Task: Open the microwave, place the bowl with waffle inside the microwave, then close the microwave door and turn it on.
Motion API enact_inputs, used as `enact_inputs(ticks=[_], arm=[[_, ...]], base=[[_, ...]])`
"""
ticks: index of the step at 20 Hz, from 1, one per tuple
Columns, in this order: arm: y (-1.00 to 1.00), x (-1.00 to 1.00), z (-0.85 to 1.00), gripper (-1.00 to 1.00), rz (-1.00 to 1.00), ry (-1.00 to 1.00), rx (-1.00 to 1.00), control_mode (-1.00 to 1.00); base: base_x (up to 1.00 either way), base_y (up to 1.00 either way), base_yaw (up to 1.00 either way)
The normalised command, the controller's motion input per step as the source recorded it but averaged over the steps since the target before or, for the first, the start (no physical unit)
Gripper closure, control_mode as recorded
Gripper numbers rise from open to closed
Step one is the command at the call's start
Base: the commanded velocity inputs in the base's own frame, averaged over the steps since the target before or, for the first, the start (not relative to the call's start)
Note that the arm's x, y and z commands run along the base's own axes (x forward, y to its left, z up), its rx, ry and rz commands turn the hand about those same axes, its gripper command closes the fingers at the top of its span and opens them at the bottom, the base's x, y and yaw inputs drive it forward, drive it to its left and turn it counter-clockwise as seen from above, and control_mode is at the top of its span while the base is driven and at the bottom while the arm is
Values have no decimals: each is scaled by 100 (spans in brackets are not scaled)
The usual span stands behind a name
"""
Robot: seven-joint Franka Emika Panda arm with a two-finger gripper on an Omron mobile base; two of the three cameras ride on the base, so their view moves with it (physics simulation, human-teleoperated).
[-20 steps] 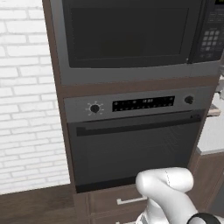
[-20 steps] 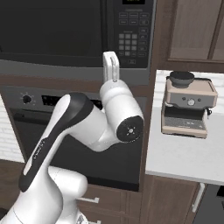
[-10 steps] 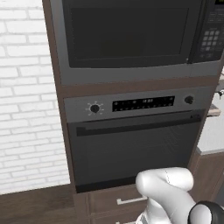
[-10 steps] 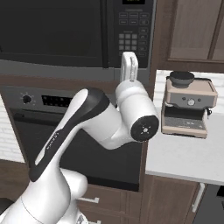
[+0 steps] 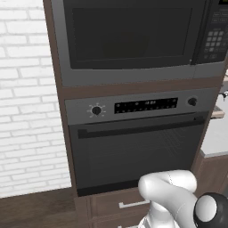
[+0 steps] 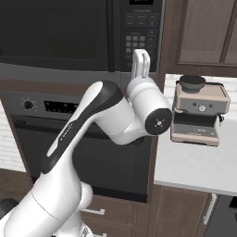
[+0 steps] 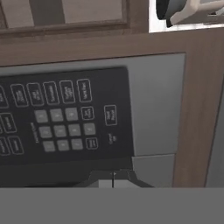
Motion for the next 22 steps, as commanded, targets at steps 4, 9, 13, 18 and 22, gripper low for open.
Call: enact_inputs(ticks=[4, 9, 13, 18, 22], arm=[[-6, 45, 0, 100, 0, 1, 3, -100], [-8, 55, 0, 100, 0, 4, 5, -100], [-1, 54, -3, 100, 0, 3, 3, -100], [-8, 58, -1, 100, 0, 2, 4, -100], [-4, 53, -13, 100, -1, 1, 2, -100]], base=[[0, 0, 0], [0, 0, 0], [0, 0, 0], [0, 0, 0], [0, 0, 0]])
